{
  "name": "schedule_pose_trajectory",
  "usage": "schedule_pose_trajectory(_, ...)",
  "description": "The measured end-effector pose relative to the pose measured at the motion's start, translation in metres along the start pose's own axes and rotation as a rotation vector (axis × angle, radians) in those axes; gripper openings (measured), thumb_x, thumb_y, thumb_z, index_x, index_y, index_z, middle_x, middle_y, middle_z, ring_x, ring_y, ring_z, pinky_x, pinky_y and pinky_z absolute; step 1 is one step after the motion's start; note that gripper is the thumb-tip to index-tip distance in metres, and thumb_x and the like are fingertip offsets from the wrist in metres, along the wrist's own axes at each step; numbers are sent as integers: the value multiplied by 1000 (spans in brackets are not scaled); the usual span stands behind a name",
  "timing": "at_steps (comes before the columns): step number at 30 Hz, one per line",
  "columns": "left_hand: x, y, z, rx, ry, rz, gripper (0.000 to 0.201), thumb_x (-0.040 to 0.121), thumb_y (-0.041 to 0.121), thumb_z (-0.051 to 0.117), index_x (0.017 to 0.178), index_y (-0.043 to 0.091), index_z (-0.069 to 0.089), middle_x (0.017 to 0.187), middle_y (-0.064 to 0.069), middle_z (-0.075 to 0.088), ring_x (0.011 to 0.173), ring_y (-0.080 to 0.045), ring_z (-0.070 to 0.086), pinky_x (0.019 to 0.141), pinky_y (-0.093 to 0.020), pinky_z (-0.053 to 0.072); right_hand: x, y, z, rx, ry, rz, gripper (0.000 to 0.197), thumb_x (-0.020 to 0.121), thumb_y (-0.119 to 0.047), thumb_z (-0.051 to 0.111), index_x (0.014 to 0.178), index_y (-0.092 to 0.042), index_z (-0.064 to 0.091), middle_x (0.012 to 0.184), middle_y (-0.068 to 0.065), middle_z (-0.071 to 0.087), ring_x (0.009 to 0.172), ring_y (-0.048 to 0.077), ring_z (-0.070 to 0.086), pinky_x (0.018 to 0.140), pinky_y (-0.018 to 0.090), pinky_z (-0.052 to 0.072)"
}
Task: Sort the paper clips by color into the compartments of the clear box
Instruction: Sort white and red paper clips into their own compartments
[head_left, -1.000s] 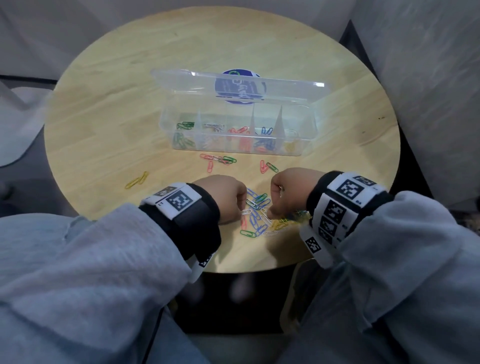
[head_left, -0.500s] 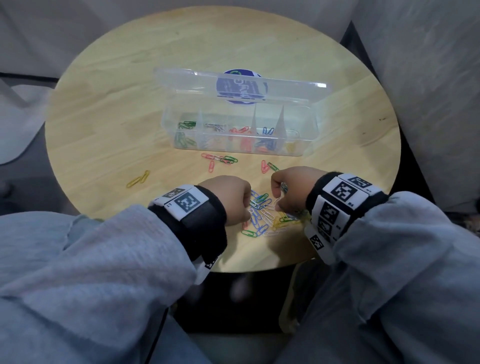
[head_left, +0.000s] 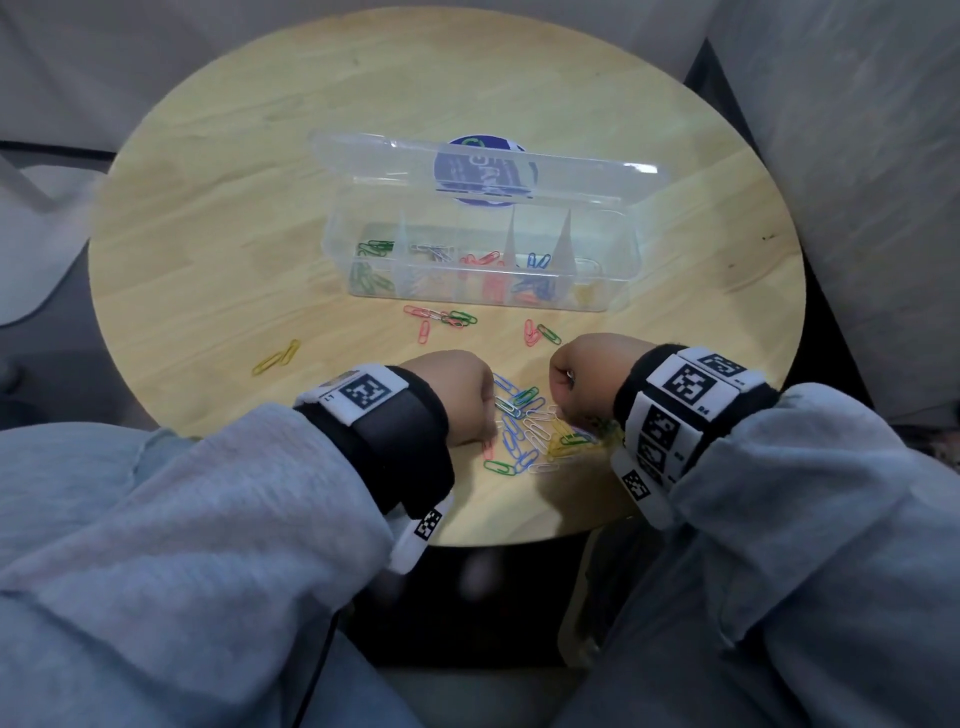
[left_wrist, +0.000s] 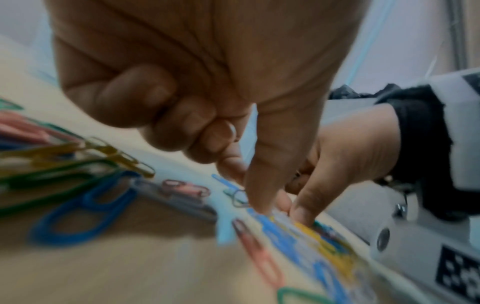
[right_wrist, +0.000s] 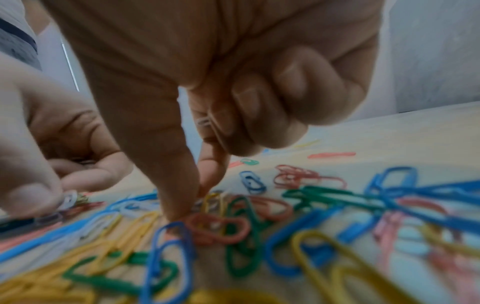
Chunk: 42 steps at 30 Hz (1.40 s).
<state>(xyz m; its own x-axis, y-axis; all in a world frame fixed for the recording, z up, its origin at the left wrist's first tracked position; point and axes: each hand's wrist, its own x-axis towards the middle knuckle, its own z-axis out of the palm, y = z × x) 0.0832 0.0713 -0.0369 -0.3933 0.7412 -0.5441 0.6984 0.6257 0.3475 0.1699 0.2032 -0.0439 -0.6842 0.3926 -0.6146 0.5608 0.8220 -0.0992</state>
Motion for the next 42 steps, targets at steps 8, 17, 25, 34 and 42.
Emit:
schedule_pose_trajectory(8,1,-14,-28,-734,-35,-67,24,81,10,56,59,16,46,64,-4,53,48,-11,44,40,-13,33,-1,9,-6,181,-2,26,15,69,-16,66,59,-18,56,57,-4,57,61,18,55,67,29,51)
schedule_pose_trajectory(17,0,-25,-41,-1279,53,-71,31,86,-4,34,62,16,39,60,-6,49,34,-7,44,38,-11,33,0,21,-18,945,-27,-57,28,81,13,51,64,-8,44,55,14,59,52,24,50,53,29,46)
schedule_pose_trajectory(25,0,-27,-46,-1451,12,-107,11,92,16,46,87,10,54,83,-15,62,63,-20,64,55,-23,57,3,16,-21,1247,-51,-11,31,88,13,34,71,-4,53,48,13,53,39,19,49,37,16,44)
schedule_pose_trajectory(34,1,-31,-49,-1420,16,-105,21,95,24,42,87,11,56,87,-13,63,75,-21,62,60,-23,57,1,8,-18,1200,-108,-45,19,92,-2,47,74,-8,50,46,5,47,38,16,42,46,25,36)
schedule_pose_trajectory(42,-2,-50,-83,-1674,215,-31,31,95,26,33,88,9,58,97,-15,57,92,-24,59,79,-29,50,2,-15,-44,1388,16,-51,29,89,14,30,81,-4,52,73,11,49,63,19,54,49,17,49)
